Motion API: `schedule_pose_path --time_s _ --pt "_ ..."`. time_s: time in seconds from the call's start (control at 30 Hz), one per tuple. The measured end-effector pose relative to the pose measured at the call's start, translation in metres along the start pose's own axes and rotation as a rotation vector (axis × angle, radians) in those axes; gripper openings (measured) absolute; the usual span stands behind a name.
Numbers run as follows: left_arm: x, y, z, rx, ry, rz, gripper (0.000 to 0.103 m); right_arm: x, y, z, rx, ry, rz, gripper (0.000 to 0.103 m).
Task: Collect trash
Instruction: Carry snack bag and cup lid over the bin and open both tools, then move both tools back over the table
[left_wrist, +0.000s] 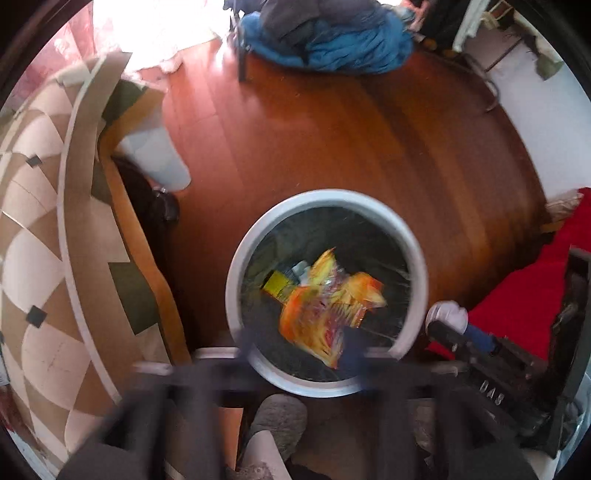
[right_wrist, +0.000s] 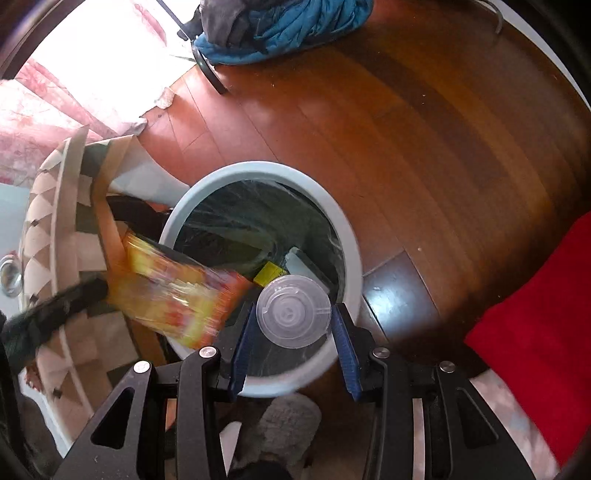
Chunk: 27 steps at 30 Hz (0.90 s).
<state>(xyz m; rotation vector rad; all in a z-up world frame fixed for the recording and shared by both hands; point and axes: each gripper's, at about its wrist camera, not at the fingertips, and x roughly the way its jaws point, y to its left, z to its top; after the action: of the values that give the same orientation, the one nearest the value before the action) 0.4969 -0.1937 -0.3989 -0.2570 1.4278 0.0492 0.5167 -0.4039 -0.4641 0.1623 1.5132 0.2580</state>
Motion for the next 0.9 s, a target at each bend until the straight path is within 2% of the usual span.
schedule_pose_path --time_s 0.03,0.07,0.13,0.2,0.3,0.37,0.4,0.53,0.9 --pt "0.002 0.002 -0.002 -0.005 -0.001 0.009 0.101 0.007 0.000 0.001 0.000 0.009 0.007 0.044" --pt "0.003 0.001 -0.004 -0.005 -0.004 0.024 0.101 0.013 0.000 0.005 0.004 0.014 0.001 0.045" --pt "0.005 0.002 -0.006 -0.003 -0.002 0.054 0.101 0.018 0.000 0.011 0.013 0.007 -0.012 0.066" --pt "0.006 0.003 -0.009 0.000 -0.007 0.086 0.101 0.019 0.001 0.014 0.025 -0.001 -0.014 0.076" --pt "0.003 0.005 -0.015 0.007 -0.024 0.141 0.101 0.013 0.004 0.015 0.030 -0.012 -0.047 0.085" --pt "0.000 0.006 -0.017 0.006 -0.046 0.179 0.101 0.007 0.005 0.009 0.034 -0.012 -0.081 0.093" --pt "-0.002 0.009 -0.019 0.003 -0.065 0.206 0.101 0.005 0.006 0.007 0.033 -0.014 -0.091 0.101" --pt "-0.015 0.013 -0.030 -0.013 -0.104 0.236 0.101 -0.011 0.012 -0.010 -0.002 -0.026 -0.193 0.103" --pt "-0.051 0.005 -0.053 0.000 -0.146 0.229 0.101 -0.062 0.037 -0.036 -0.077 -0.068 -0.225 0.103"
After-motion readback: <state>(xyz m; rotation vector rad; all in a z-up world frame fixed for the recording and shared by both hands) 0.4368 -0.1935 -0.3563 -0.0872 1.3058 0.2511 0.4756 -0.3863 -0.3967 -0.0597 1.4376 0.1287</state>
